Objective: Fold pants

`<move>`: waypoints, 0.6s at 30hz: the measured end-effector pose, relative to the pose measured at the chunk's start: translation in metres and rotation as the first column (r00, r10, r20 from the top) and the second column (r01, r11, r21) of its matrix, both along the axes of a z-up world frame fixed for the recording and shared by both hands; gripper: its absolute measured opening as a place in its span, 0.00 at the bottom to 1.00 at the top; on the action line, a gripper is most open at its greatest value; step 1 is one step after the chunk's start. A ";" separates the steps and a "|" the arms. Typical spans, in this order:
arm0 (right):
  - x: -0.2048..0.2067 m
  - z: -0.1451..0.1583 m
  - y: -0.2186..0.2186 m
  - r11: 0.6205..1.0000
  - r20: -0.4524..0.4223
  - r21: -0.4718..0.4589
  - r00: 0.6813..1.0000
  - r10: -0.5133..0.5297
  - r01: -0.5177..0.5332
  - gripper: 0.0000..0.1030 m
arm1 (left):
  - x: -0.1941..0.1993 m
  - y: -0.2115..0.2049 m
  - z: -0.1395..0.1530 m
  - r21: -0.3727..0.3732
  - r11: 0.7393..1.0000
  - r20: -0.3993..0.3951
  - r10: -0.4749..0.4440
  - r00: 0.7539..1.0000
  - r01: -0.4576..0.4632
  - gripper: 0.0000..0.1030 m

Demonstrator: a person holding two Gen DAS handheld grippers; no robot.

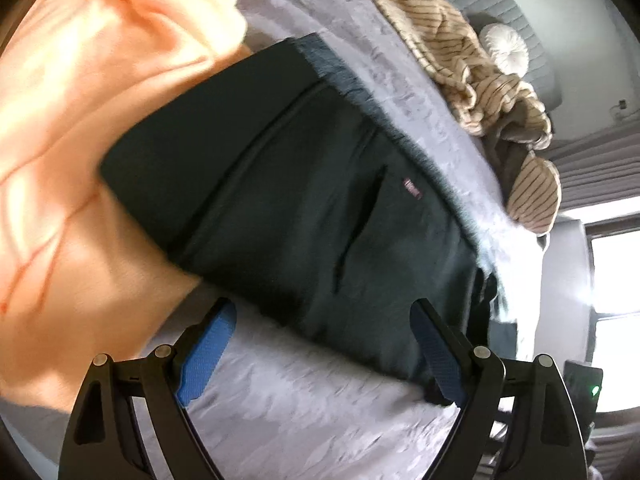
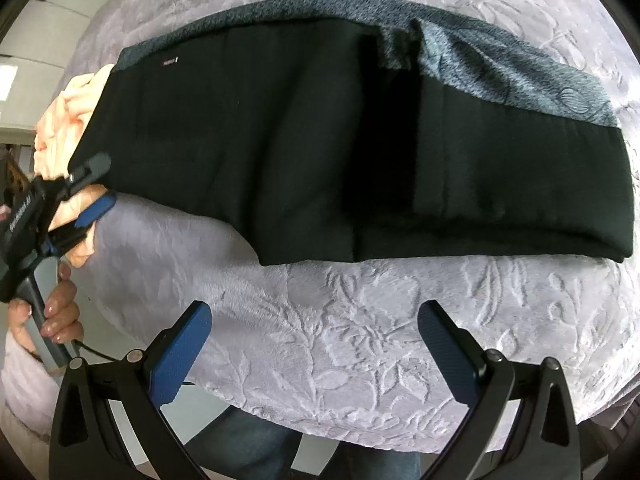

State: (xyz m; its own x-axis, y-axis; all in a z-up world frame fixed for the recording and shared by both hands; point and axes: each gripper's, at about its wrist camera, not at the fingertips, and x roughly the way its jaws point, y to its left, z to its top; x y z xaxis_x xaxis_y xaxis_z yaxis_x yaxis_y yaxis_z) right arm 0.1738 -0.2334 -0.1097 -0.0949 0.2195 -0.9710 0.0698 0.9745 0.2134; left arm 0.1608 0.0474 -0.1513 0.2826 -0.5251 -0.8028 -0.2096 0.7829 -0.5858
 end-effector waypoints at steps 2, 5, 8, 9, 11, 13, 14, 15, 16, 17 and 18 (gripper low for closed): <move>0.001 -0.003 0.004 1.000 -0.001 0.004 1.000 0.006 -0.006 1.00 | 0.007 -0.005 -0.001 -0.001 1.000 0.001 0.014 1.000 -0.014 0.87; 0.003 -0.005 0.007 1.000 0.002 0.010 1.000 0.013 -0.013 1.00 | 0.020 -0.010 -0.010 0.006 1.000 -0.016 0.031 0.999 -0.031 0.87; 0.006 -0.007 0.011 1.000 0.006 0.016 1.000 0.015 -0.015 1.00 | 0.025 -0.014 -0.011 0.047 0.998 -0.027 0.033 0.999 -0.032 0.87; 0.008 -0.005 0.011 1.000 0.012 0.018 1.000 0.015 -0.015 1.00 | 0.026 -0.018 -0.006 0.080 0.996 -0.019 0.032 0.999 -0.031 0.82; 0.014 0.000 0.011 1.000 0.034 0.023 0.999 0.016 -0.016 1.00 | 0.022 -0.027 0.014 0.204 0.979 0.050 -0.002 0.999 -0.008 0.64; 0.024 0.012 0.009 0.999 0.075 0.034 0.997 0.012 -0.014 1.00 | 0.019 -0.043 0.030 0.359 0.933 0.107 -0.084 0.991 0.040 0.42; 0.030 0.018 0.008 0.999 0.093 0.040 0.996 0.012 -0.016 1.00 | 0.019 -0.050 0.034 0.416 0.908 0.111 -0.114 0.987 0.058 0.37; 0.038 0.026 0.006 0.999 0.119 0.046 0.993 0.016 -0.021 1.00 | 0.020 -0.055 0.034 0.459 0.886 0.113 -0.132 0.985 0.066 0.33; 0.048 0.034 0.005 0.998 0.147 0.051 0.989 0.024 -0.032 1.00 | 0.020 -0.061 0.034 0.500 0.863 0.112 -0.148 0.982 0.073 0.33; 0.058 0.041 0.005 0.998 0.166 0.055 0.986 0.033 -0.043 1.00 | 0.019 -0.067 0.035 0.545 0.834 0.117 -0.175 0.978 0.084 0.32; 0.071 0.049 0.007 0.996 0.188 0.061 0.981 0.047 -0.059 1.00 | 0.016 -0.076 0.035 0.600 0.795 0.128 -0.213 0.969 0.096 0.32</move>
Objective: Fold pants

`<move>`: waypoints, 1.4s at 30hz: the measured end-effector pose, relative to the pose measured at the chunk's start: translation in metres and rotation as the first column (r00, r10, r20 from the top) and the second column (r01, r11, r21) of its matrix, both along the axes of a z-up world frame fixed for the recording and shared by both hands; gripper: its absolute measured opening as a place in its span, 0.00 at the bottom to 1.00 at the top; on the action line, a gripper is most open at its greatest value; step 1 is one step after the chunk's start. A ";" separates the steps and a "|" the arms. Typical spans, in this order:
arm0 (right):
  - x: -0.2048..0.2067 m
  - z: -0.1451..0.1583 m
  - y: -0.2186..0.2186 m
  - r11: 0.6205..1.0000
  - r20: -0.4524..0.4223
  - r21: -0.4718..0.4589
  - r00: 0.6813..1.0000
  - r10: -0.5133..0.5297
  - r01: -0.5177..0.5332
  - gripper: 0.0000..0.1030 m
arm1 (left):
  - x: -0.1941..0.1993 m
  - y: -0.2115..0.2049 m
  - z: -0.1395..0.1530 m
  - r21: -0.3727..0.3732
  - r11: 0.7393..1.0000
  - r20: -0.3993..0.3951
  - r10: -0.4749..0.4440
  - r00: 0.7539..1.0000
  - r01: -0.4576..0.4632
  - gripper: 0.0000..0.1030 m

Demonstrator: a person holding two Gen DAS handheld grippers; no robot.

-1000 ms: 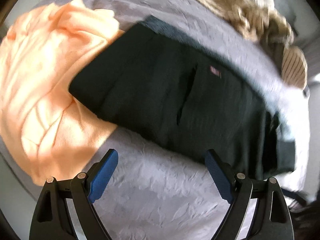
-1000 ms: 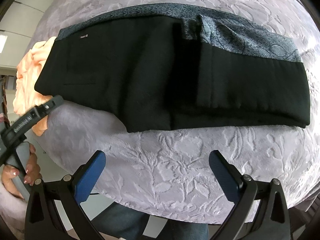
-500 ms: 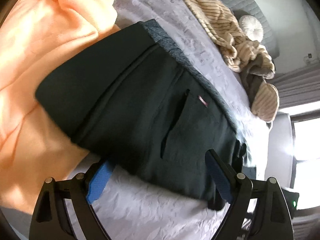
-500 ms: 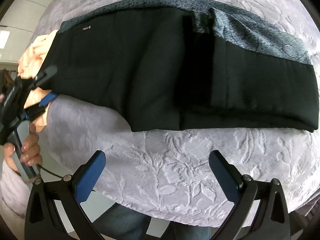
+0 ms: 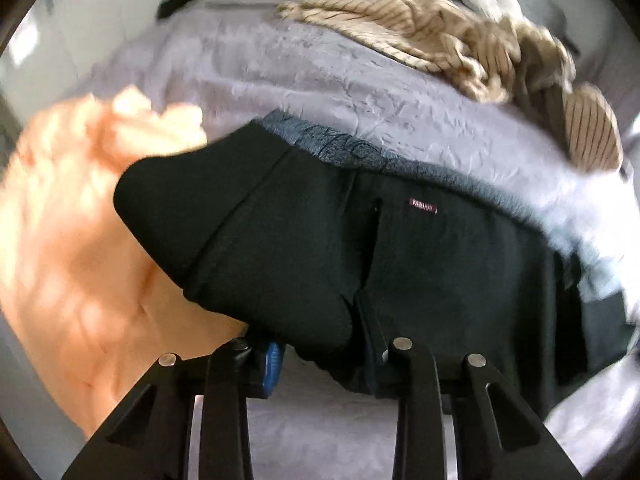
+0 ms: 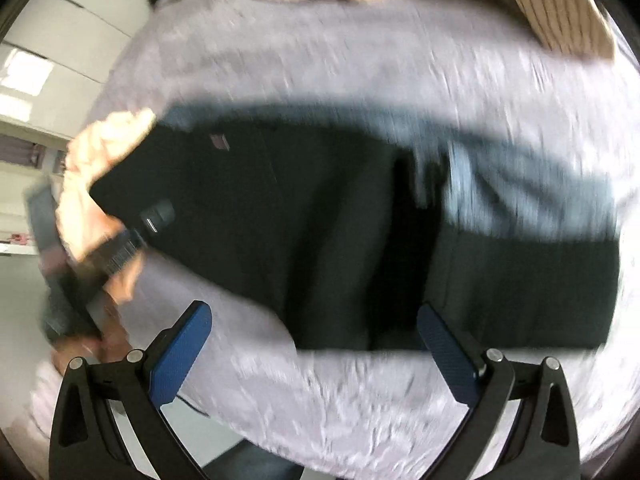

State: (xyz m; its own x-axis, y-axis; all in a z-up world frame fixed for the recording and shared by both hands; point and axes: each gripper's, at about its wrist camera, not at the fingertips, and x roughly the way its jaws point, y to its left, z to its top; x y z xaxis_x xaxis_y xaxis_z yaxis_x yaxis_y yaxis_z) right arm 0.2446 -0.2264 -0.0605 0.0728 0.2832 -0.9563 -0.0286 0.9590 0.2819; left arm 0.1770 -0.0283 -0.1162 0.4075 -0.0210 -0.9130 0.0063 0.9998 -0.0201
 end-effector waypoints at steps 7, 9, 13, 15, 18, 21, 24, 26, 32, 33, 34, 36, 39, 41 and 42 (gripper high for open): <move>0.090 0.044 0.082 0.962 0.052 0.127 0.970 0.236 -0.241 1.00 | -0.011 -0.031 0.002 0.247 0.962 0.073 -0.141 0.987 0.119 0.32; 0.105 0.044 0.130 0.927 0.025 0.143 0.938 0.346 -0.346 1.00 | -0.010 -0.030 0.002 0.245 0.963 0.072 -0.136 0.988 0.115 0.32; 0.110 0.024 0.213 0.848 -0.047 0.091 0.848 0.527 -0.522 1.00 | -0.012 -0.036 0.001 0.279 0.952 0.085 -0.156 0.984 0.126 0.32; 0.114 0.007 0.242 0.814 -0.107 0.065 0.807 0.581 -0.578 1.00 | -0.015 -0.035 0.001 0.277 0.953 0.089 -0.153 0.984 0.123 0.32; 0.116 -0.021 0.263 0.782 -0.205 0.044 0.761 0.616 -0.621 0.98 | -0.016 -0.034 0.002 0.270 0.956 0.091 -0.144 0.985 0.115 0.32; 0.119 -0.044 0.257 0.791 -0.281 0.034 0.754 0.594 -0.610 0.23 | -0.016 -0.037 0.001 0.281 0.952 0.078 -0.153 0.985 0.125 0.32; 0.122 -0.034 0.234 0.830 -0.228 0.092 0.800 0.555 -0.550 0.20 | -0.018 -0.044 0.015 0.296 0.944 0.113 -0.186 0.976 0.146 0.32; 0.120 -0.014 0.213 0.843 -0.162 0.137 0.828 0.537 -0.520 0.20 | -0.020 -0.053 0.031 0.295 0.941 0.140 -0.212 0.967 0.163 0.32; 0.103 0.046 0.096 0.872 0.001 0.385 0.945 0.328 -0.303 0.20 | -0.035 -0.097 0.089 0.295 0.924 0.242 -0.320 0.916 0.244 0.32; 0.096 0.056 0.071 0.864 0.027 0.427 0.959 0.281 -0.266 0.20 | -0.040 -0.111 0.101 0.290 0.918 0.261 -0.348 0.900 0.271 0.32; 0.088 0.065 0.045 0.853 0.053 0.469 0.972 0.229 -0.227 0.20 | -0.040 -0.119 0.108 0.288 0.913 0.269 -0.365 0.891 0.287 0.32; 0.072 0.082 -0.004 0.833 0.094 0.528 0.986 0.137 -0.166 0.20 | -0.049 -0.153 0.125 0.280 0.895 0.294 -0.425 0.856 0.348 0.32; 0.046 0.097 -0.067 0.816 0.135 0.572 0.991 0.013 -0.089 0.20 | -0.060 -0.195 0.140 0.278 0.863 0.309 -0.496 0.812 0.422 0.32; 0.025 0.104 -0.111 0.808 0.157 0.588 0.985 -0.068 -0.038 0.20 | -0.069 -0.231 0.143 0.283 0.828 0.312 -0.557 0.770 0.485 0.32; 0.012 0.104 -0.137 0.804 0.164 0.594 0.980 -0.116 -0.005 0.20 | -0.073 -0.248 0.142 0.289 0.808 0.307 -0.587 0.749 0.514 0.32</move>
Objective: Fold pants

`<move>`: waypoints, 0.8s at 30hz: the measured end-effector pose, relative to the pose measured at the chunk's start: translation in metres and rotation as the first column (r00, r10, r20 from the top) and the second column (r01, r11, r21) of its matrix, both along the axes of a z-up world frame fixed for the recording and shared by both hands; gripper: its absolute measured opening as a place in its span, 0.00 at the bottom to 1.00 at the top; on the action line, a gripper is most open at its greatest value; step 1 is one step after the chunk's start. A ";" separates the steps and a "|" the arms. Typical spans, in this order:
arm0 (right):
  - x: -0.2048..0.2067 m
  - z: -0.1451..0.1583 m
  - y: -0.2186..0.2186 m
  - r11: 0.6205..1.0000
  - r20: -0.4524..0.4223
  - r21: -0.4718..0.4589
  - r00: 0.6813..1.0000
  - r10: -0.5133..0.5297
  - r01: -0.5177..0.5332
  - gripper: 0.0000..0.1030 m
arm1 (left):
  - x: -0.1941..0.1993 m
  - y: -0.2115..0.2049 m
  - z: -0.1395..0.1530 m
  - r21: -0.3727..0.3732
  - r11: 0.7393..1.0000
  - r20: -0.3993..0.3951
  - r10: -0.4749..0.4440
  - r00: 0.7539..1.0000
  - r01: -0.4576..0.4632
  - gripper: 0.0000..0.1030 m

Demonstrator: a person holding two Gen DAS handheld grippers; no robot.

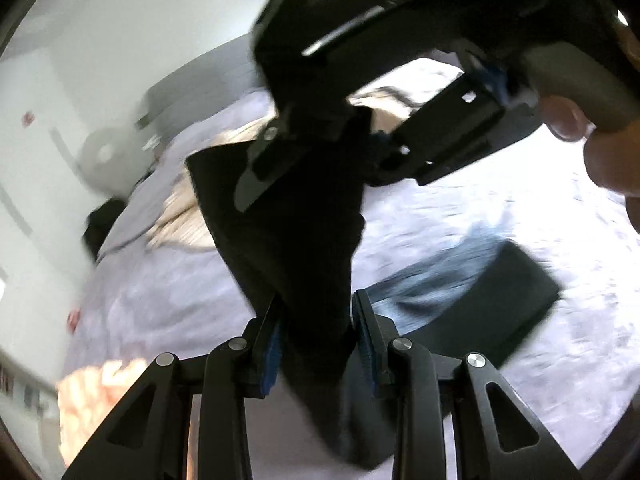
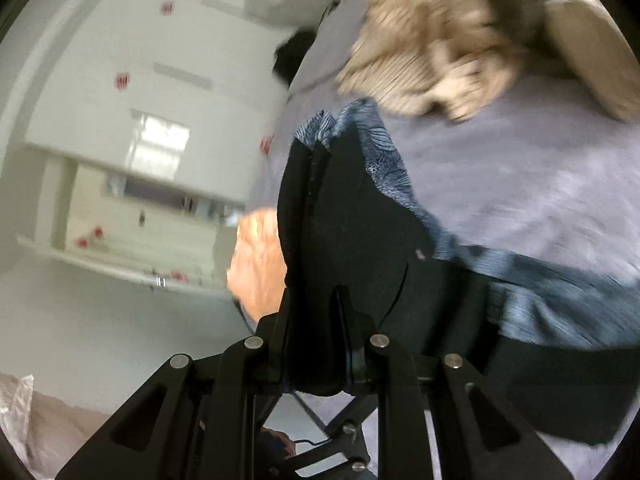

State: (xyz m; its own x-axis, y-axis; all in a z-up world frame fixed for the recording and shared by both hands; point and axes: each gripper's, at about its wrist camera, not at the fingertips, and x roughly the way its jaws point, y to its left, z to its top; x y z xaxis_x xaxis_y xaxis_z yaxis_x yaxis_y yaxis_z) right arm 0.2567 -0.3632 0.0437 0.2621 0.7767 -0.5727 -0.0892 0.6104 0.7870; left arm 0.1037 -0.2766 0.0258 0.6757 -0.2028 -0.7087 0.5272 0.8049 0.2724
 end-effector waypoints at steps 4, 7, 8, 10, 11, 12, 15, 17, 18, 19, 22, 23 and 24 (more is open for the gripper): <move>-0.042 -0.020 -0.080 0.987 -0.032 0.026 0.987 -0.155 0.156 0.20 | -0.019 -0.063 -0.020 0.038 0.991 -0.028 -0.124 0.992 0.125 0.32; -0.064 -0.050 -0.122 0.973 -0.078 0.010 0.970 -0.230 0.232 0.20 | -0.034 -0.105 -0.052 0.090 0.976 -0.081 -0.191 0.978 0.198 0.32; -0.070 -0.062 -0.133 0.968 -0.100 0.008 0.963 -0.250 0.252 0.20 | -0.036 -0.113 -0.063 0.104 0.971 -0.103 -0.204 0.974 0.214 0.32; -0.086 -0.096 -0.153 0.957 -0.155 -0.001 0.946 -0.286 0.289 0.20 | -0.043 -0.129 -0.087 0.130 0.962 -0.152 -0.219 0.964 0.239 0.32; -0.090 -0.109 -0.160 0.954 -0.174 -0.009 0.939 -0.297 0.300 0.20 | -0.044 -0.130 -0.096 0.140 0.960 -0.171 -0.218 0.961 0.243 0.32; -0.097 -0.131 -0.168 0.949 -0.210 -0.023 0.926 -0.313 0.315 0.20 | -0.046 -0.136 -0.110 0.159 0.954 -0.200 -0.220 0.955 0.254 0.32; -0.106 -0.166 -0.177 0.939 -0.267 -0.032 0.903 -0.337 0.341 0.20 | -0.051 -0.140 -0.126 0.200 0.944 -0.209 -0.220 0.953 0.262 0.32; -0.109 -0.176 -0.180 0.932 -0.273 -0.008 0.895 -0.351 0.363 0.20 | -0.058 -0.142 -0.122 0.212 0.940 -0.202 -0.225 0.953 0.266 0.36; -0.111 -0.177 -0.181 0.928 -0.270 0.000 0.894 -0.358 0.372 0.20 | -0.059 -0.141 -0.120 0.214 0.940 -0.206 -0.222 0.953 0.266 0.43; -0.112 -0.176 -0.180 0.928 -0.261 -0.013 0.894 -0.363 0.373 0.20 | -0.058 -0.138 -0.117 0.205 0.943 -0.220 -0.217 0.951 0.262 0.49; -0.114 -0.172 -0.178 0.933 -0.248 -0.048 0.900 -0.358 0.358 0.20 | -0.055 -0.123 -0.110 0.147 0.955 -0.261 -0.213 0.942 0.257 0.61; -0.113 -0.169 -0.176 0.933 -0.245 -0.061 0.901 -0.358 0.354 0.20 | -0.054 -0.116 -0.105 0.141 0.957 -0.261 -0.211 0.942 0.253 0.61; -0.111 -0.165 -0.174 0.934 -0.239 -0.083 0.903 -0.358 0.348 0.20 | -0.053 -0.107 -0.099 0.133 0.961 -0.268 -0.203 0.942 0.244 0.61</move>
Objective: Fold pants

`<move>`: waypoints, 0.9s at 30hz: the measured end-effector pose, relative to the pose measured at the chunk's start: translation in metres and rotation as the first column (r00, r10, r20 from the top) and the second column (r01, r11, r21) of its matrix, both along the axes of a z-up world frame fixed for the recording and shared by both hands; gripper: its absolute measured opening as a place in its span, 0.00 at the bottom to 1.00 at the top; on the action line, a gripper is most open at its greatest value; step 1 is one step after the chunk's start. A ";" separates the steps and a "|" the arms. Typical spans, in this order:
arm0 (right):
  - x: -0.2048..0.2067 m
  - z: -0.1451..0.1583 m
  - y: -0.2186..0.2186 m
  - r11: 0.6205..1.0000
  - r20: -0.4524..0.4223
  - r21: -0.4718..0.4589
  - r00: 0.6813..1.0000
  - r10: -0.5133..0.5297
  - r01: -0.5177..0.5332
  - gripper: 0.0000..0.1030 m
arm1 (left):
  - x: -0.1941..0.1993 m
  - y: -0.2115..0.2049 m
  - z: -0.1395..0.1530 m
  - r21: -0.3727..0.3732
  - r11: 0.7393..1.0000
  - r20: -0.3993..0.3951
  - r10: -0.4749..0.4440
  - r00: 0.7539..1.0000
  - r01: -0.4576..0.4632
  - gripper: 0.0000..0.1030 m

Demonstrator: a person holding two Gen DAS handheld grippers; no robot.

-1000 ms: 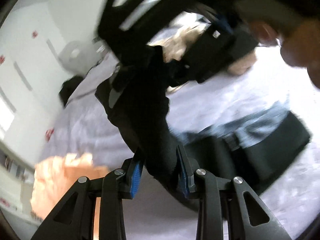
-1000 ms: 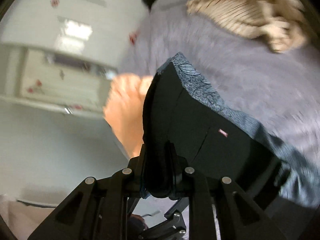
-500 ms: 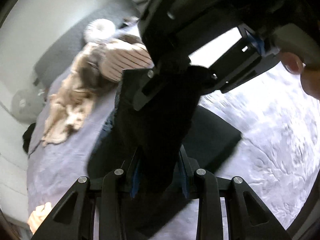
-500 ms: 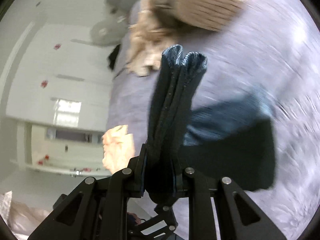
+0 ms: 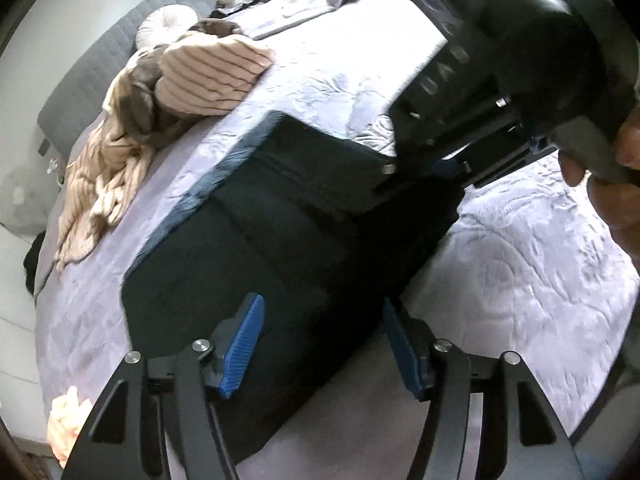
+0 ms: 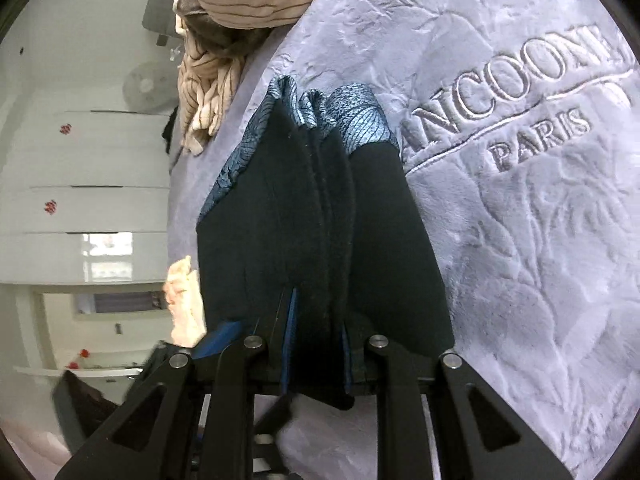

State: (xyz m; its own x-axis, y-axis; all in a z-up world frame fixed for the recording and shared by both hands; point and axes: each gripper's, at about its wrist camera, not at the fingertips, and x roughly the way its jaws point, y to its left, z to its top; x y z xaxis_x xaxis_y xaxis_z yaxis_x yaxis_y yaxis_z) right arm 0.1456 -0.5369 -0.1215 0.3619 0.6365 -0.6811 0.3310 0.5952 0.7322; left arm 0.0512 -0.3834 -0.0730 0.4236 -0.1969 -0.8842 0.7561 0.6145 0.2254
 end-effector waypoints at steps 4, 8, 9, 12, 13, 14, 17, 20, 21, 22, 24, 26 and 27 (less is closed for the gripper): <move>0.004 0.011 0.010 0.993 -0.014 -0.116 1.000 0.025 -0.026 0.24 | 0.020 0.036 0.008 -0.007 0.992 -0.076 0.127 0.989 -0.128 0.61; 0.000 0.015 0.016 0.977 -0.041 -0.213 0.999 0.024 -0.032 0.28 | 0.041 0.069 0.007 0.025 0.961 -0.160 0.276 0.948 -0.276 0.61; -0.003 0.017 0.016 0.974 -0.046 -0.225 0.999 0.011 -0.021 0.29 | 0.045 0.077 0.006 0.031 0.951 -0.178 0.309 0.934 -0.308 0.61; -0.013 0.022 0.012 0.964 -0.064 -0.266 0.998 -0.025 0.007 0.31 | 0.054 0.095 0.007 0.053 0.929 -0.202 0.370 0.907 -0.367 0.61; -0.016 0.024 0.011 0.956 -0.071 -0.294 0.997 -0.035 0.012 0.34 | 0.054 0.100 0.006 0.062 0.922 -0.204 0.387 0.899 -0.383 0.61; -0.021 0.026 0.009 0.941 -0.086 -0.338 0.995 -0.043 0.011 0.44 | 0.057 0.104 0.006 0.067 0.917 -0.210 0.398 0.893 -0.394 0.61; -0.030 0.030 0.005 0.911 -0.133 -0.412 0.989 -0.068 0.007 0.58 | 0.060 0.116 0.006 0.075 0.891 -0.251 0.451 0.857 -0.447 0.61; -0.039 0.039 0.003 0.904 -0.149 -0.427 0.984 -0.100 0.028 0.58 | 0.067 0.124 0.007 0.070 0.868 -0.284 0.491 0.824 -0.492 0.61; -0.043 0.043 0.005 0.899 -0.155 -0.437 0.982 -0.104 0.027 0.58 | 0.068 0.125 0.007 0.071 0.862 -0.293 0.498 0.816 -0.501 0.61; -0.045 0.045 0.007 0.898 -0.157 -0.439 0.982 -0.105 0.026 0.59 | 0.069 0.126 0.007 0.072 0.859 -0.299 0.503 0.811 -0.507 0.61; -0.050 0.050 0.011 0.902 -0.158 -0.430 0.982 -0.105 0.027 0.64 | 0.071 0.125 0.006 0.079 0.858 -0.304 0.506 0.807 -0.508 0.61; -0.052 0.053 0.018 0.907 -0.155 -0.420 0.982 -0.107 0.032 0.67 | 0.071 0.124 0.006 0.086 0.855 -0.304 0.512 0.804 -0.512 0.73; -0.051 0.054 0.022 0.909 -0.154 -0.416 0.982 -0.106 0.033 0.67 | 0.072 0.125 0.006 0.083 0.851 -0.304 0.517 0.800 -0.518 0.85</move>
